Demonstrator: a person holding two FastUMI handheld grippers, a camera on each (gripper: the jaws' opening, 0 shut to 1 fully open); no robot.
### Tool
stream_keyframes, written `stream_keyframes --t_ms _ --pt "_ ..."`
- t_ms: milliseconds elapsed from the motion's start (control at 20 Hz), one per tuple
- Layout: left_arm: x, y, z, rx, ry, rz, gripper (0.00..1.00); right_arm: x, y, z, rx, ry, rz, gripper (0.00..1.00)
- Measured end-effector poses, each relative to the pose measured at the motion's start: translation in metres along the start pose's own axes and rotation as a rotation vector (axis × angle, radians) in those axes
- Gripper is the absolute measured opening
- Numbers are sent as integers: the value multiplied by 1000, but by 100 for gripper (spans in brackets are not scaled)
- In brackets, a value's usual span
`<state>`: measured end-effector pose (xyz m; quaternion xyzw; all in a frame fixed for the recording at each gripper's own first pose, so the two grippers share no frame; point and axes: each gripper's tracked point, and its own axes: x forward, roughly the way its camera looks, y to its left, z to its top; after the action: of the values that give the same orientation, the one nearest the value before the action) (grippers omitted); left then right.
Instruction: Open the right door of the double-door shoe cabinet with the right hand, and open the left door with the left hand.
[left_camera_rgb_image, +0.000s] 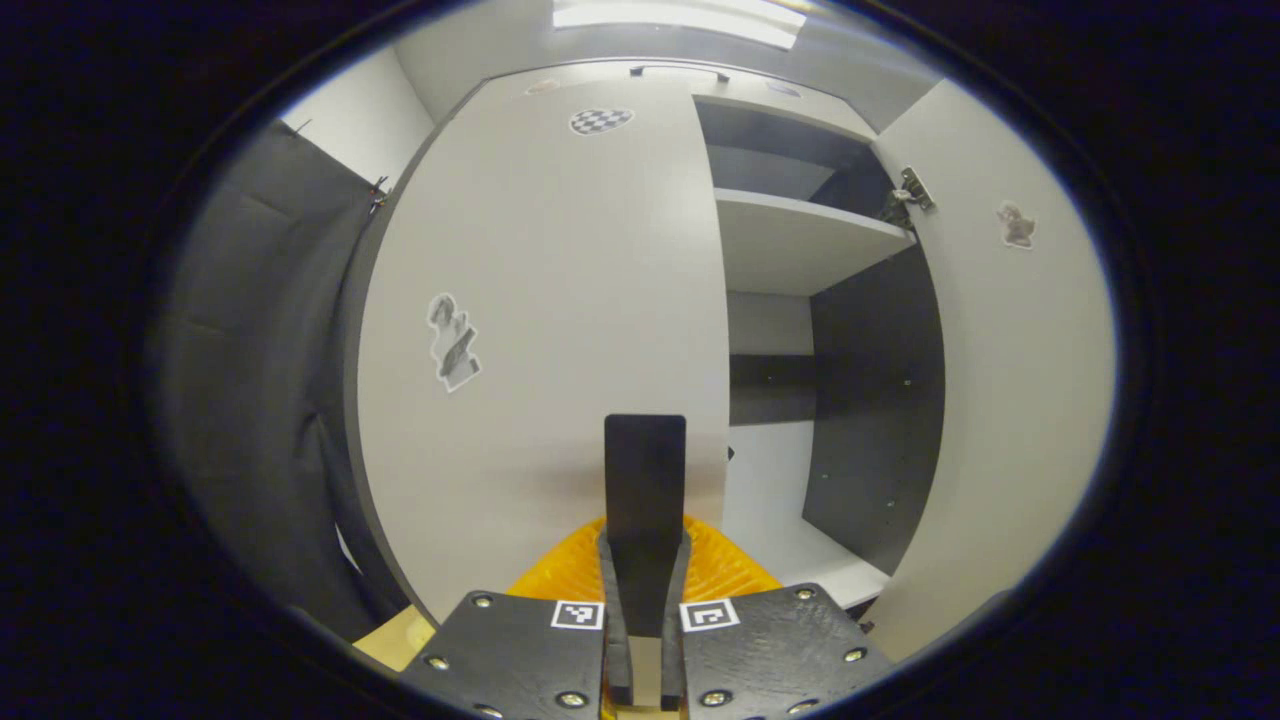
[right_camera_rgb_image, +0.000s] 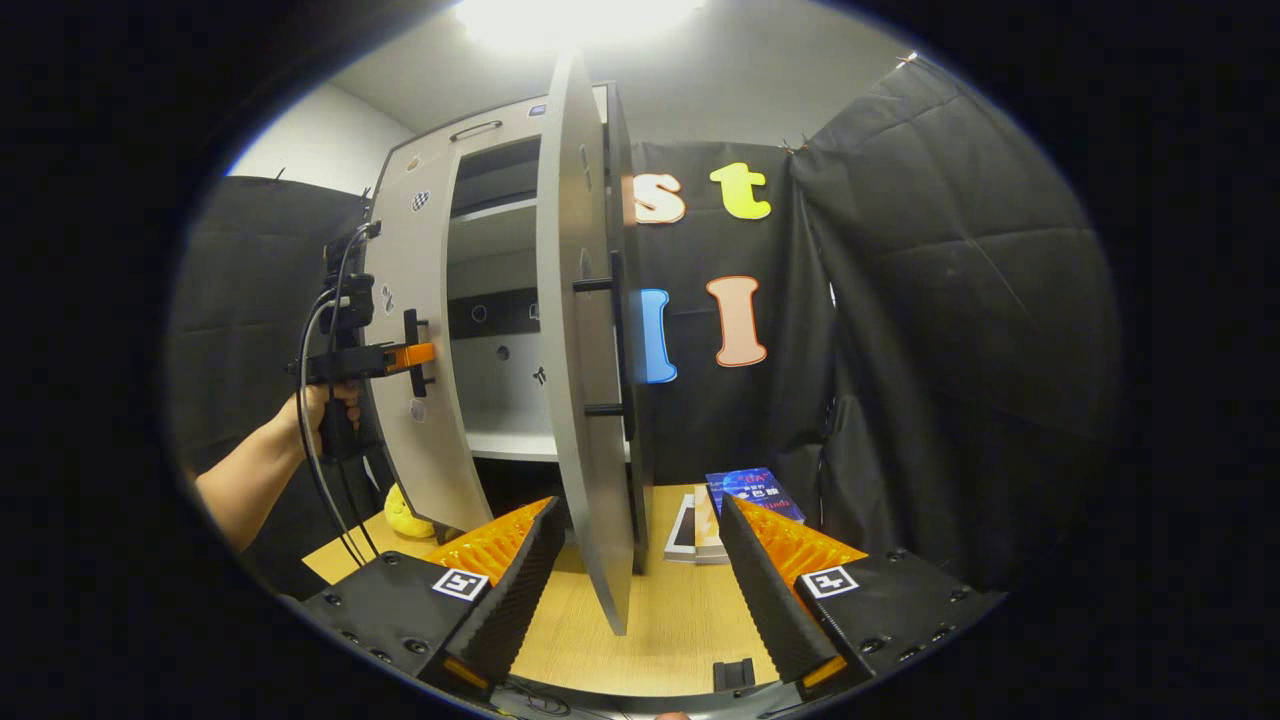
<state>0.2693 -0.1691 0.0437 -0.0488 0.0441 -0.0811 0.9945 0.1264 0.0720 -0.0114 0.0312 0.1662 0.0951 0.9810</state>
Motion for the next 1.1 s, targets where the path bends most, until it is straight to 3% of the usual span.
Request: stream_keyframes --t_ms 450,500,550,750,800,1100 --pt "-20 17 -1 -24 19 -114 13 0 25 2 8 -22 23 98" --pt "-21 18 -1 -25 20 -125 13 0 29 1 5 -21 22 94" --pt "-23 18 -1 -26 20 -134 14 -2 31 1 2 -20 20 97" --pt "-29 26 0 -38 15 -156 14 -3 37 1 -6 -18 13 94" --pt "-28 28 -1 -41 14 -161 13 -3 40 2 -8 -21 13 98" --pt "-32 39 -1 -49 10 -179 13 -5 52 3 -25 -28 24 97"
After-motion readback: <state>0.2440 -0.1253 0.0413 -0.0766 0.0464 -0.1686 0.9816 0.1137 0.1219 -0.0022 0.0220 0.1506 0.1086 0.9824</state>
